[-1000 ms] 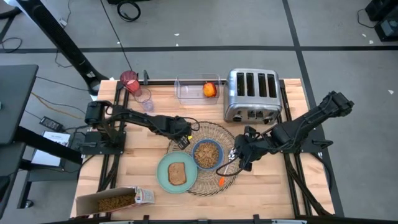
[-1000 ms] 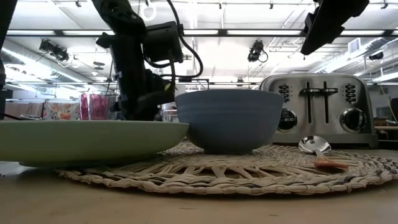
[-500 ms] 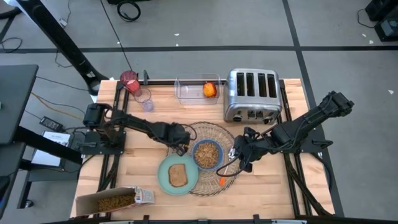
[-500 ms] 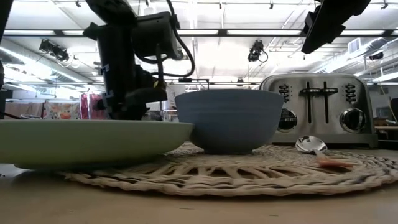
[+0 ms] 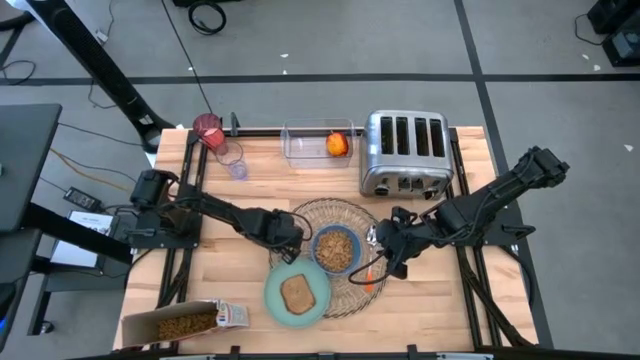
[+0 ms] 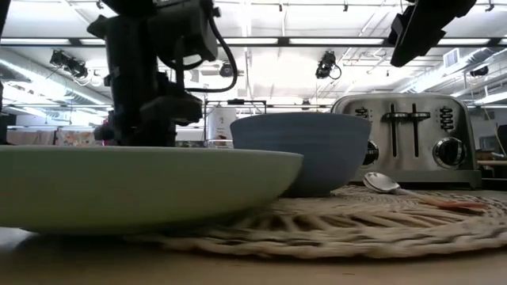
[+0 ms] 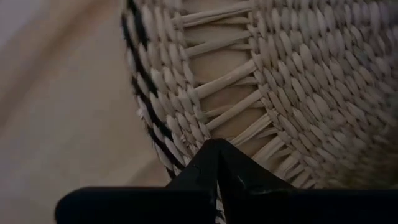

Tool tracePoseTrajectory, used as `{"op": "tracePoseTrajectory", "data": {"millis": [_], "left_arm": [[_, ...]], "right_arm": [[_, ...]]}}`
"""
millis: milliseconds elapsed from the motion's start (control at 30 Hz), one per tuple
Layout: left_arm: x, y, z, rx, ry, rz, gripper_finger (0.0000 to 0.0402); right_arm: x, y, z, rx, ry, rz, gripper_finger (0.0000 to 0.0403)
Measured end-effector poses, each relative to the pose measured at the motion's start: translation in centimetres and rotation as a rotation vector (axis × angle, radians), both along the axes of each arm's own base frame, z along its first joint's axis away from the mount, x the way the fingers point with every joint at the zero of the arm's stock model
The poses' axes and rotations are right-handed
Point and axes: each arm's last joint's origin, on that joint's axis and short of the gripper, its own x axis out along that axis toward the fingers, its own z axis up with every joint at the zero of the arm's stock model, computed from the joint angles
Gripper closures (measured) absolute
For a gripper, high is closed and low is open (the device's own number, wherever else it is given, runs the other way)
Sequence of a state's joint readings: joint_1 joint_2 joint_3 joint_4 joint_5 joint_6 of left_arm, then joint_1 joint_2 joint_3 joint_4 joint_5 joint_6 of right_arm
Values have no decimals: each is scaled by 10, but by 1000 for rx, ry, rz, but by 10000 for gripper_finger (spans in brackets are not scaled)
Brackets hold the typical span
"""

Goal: Arrange a breakfast setting
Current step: Adjust the brown placemat

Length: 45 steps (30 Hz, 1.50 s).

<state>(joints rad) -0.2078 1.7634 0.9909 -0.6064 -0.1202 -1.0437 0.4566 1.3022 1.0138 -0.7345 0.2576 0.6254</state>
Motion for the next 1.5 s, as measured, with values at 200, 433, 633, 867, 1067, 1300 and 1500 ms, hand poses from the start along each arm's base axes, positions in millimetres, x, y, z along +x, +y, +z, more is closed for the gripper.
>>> {"op": "tracePoseTrajectory", "data": {"millis": [200, 433, 633, 867, 1067, 1300, 1500], "left_arm": [[-5, -13, 0, -14, 22, -9, 394], [-10, -14, -1, -10, 76, -14, 394], [-11, -14, -1, -7, 77, -16, 394], [-13, -23, -2, 14, 69, -42, 392], [-16, -32, -2, 8, 69, -61, 392], [-18, -41, -2, -10, 66, -74, 391], [-22, -35, 9, -37, 66, -96, 391]], "right_arm": [[0, 10, -8, -36, 41, 65, 245], [0, 17, -62, -182, 281, 63, 245], [12, 14, -93, -271, 344, 114, 245], [22, 20, -121, -224, 397, 156, 245], [22, 32, -128, -171, 393, 189, 245], [18, 43, -125, -114, 393, 208, 245], [24, 48, -102, -104, 351, 229, 245]]}}
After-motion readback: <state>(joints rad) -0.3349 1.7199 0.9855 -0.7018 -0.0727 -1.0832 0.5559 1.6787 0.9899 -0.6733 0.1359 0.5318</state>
